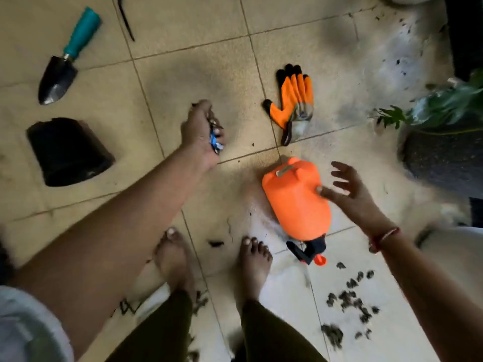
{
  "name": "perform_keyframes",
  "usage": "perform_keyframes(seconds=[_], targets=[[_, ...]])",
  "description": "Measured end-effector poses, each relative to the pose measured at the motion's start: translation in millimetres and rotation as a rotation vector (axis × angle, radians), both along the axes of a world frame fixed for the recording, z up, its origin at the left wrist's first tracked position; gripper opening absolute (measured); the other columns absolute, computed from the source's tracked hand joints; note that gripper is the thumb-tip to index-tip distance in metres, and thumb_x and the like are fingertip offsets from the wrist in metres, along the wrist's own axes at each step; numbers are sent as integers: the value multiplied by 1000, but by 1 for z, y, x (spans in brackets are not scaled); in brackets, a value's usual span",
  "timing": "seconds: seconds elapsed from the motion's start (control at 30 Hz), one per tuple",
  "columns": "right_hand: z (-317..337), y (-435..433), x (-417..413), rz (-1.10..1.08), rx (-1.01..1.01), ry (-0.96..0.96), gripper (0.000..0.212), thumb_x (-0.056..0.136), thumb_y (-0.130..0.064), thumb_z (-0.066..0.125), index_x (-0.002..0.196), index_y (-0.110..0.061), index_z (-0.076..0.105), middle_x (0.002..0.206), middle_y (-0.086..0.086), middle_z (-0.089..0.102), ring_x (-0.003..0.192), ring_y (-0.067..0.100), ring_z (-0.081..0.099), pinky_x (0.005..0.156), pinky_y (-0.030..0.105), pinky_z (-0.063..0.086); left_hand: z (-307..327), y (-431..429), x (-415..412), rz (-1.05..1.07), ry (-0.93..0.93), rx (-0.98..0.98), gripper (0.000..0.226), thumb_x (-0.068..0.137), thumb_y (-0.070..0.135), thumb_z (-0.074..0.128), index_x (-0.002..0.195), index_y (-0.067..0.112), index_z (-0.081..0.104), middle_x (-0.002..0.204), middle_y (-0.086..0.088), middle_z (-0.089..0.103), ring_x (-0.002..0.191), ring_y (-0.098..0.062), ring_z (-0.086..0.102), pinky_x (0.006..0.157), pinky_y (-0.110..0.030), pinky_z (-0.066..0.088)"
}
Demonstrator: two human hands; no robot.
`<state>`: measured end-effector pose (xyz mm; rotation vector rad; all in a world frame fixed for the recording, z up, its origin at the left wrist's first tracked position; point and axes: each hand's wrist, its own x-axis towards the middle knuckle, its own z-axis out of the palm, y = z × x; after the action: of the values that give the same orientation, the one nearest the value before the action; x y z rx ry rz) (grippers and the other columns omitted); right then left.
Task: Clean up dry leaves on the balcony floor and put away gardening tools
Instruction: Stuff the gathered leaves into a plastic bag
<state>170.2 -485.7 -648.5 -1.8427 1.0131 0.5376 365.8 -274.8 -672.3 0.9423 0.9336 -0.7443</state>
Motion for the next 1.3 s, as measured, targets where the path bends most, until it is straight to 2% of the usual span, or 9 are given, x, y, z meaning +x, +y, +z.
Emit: perform_keyframes(seconds=[0.13,0.2,0.3,0.53,0.7,0.83,0.97,1.13,1.3], targets=[[37,33,-29,196,-125,182,112,57,-57,79,146,-13,27,141,19,38,127,37,40,103,43,36,53,13,-51,127,118,34,42,91,25,51,53,21,35,36,9,34,28,-4,30,34,-10,17],[81,63,2,172,-98,62,92,84,-58,56,136,15,32,126,43,42,105,57,40,90,38,36,79,24,-72,188,175,63,41,92,27,51,54,21,36,36,8,35,27,-5,30,34,-11,18],[163,105,66,174,-41,-44,27,93,17,33,108,40,36,107,59,37,89,48,39,78,42,22,110,42,-101,278,217,111,39,92,25,53,57,20,38,37,8,37,29,-5,32,33,-14,21],[74,55,-28,-65,-143,366,101,71,-19,81,148,-13,17,143,24,32,128,40,39,100,45,38,143,80,-162,563,276,126,35,90,23,58,59,21,42,44,8,40,34,-4,34,33,-15,26],[18,44,-72,-716,108,393,84,82,-12,68,146,-6,14,123,9,42,93,21,50,43,17,43,133,83,-190,630,304,97,35,91,23,55,59,21,41,42,9,39,33,-4,34,33,-13,25],[-17,59,-106,-642,87,575,53,85,-7,63,133,3,43,135,22,48,126,37,45,101,50,39,103,74,-208,629,343,18,36,92,23,54,59,20,40,41,8,39,32,-4,35,32,-14,26],[-54,63,-132,-688,218,583,43,91,-13,54,133,-7,47,144,17,39,136,32,34,108,43,29,64,71,-229,611,367,-46,35,92,23,55,59,20,44,42,7,40,34,-5,35,32,-15,29],[-104,59,-148,-876,322,436,26,94,-4,44,117,-12,54,119,4,55,99,15,60,60,21,51,24,85,-252,625,402,-75,33,91,24,55,60,20,44,41,8,41,32,-4,36,32,-14,27],[-109,80,-125,-972,375,304,34,94,1,29,74,-21,45,40,-10,43,32,2,37,31,10,26,20,103,-262,660,427,-78,35,92,24,54,59,21,42,42,8,40,32,-4,36,32,-14,26]])
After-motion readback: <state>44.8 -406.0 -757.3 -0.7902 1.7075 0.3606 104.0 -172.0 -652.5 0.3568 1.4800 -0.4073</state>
